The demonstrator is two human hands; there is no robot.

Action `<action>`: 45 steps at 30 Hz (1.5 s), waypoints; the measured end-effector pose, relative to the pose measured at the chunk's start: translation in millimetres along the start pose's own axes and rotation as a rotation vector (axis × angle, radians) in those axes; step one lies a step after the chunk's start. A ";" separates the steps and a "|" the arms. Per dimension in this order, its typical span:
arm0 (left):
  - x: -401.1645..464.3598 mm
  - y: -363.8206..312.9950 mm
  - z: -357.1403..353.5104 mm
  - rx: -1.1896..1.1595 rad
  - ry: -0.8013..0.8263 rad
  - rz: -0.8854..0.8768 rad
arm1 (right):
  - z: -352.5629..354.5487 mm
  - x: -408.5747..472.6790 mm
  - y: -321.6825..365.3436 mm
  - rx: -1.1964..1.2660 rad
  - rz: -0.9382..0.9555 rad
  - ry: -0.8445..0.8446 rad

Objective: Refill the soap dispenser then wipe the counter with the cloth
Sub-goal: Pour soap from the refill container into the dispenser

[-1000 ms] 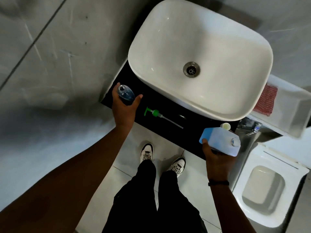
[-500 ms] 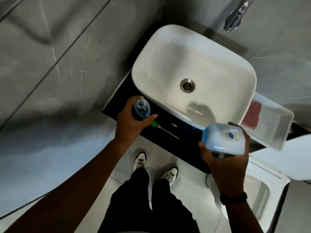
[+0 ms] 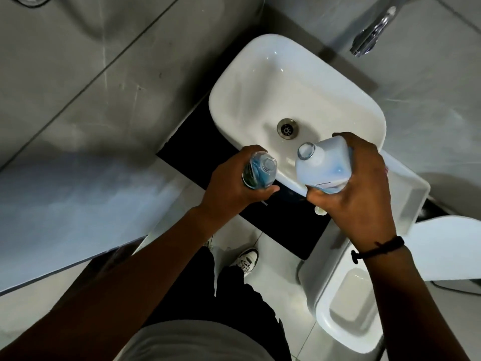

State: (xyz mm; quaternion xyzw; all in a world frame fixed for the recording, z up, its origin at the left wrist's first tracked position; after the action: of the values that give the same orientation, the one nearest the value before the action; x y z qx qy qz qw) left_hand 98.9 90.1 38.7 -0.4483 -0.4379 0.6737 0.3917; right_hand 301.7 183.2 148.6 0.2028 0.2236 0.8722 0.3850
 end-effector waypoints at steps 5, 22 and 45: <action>-5.6 -7.4 -7.6 0.048 -0.009 -0.010 | 8.7 4.9 -0.6 -0.159 0.092 0.034; -6.6 -17.4 -12.2 0.070 -0.094 -0.060 | 41.1 15.2 15.3 -0.342 0.182 0.037; -4.1 -23.8 -15.6 0.073 -0.103 -0.055 | 53.9 20.7 23.5 -0.478 0.236 0.083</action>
State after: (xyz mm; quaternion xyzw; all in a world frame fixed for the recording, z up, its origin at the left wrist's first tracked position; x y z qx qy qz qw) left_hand 118.1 97.4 58.8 -0.3861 -0.4447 0.7004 0.4032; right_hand 303.5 197.3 209.2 0.0948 0.0017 0.9466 0.3080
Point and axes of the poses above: each hand's wrist, its own x-axis towards the middle knuckle, its own z-axis out of the back of the hand, y = z × x, the point moved 4 cm from there along x, towards the middle knuckle, and after that the axes turned 13 degrees about z, right-handed, at the moved point
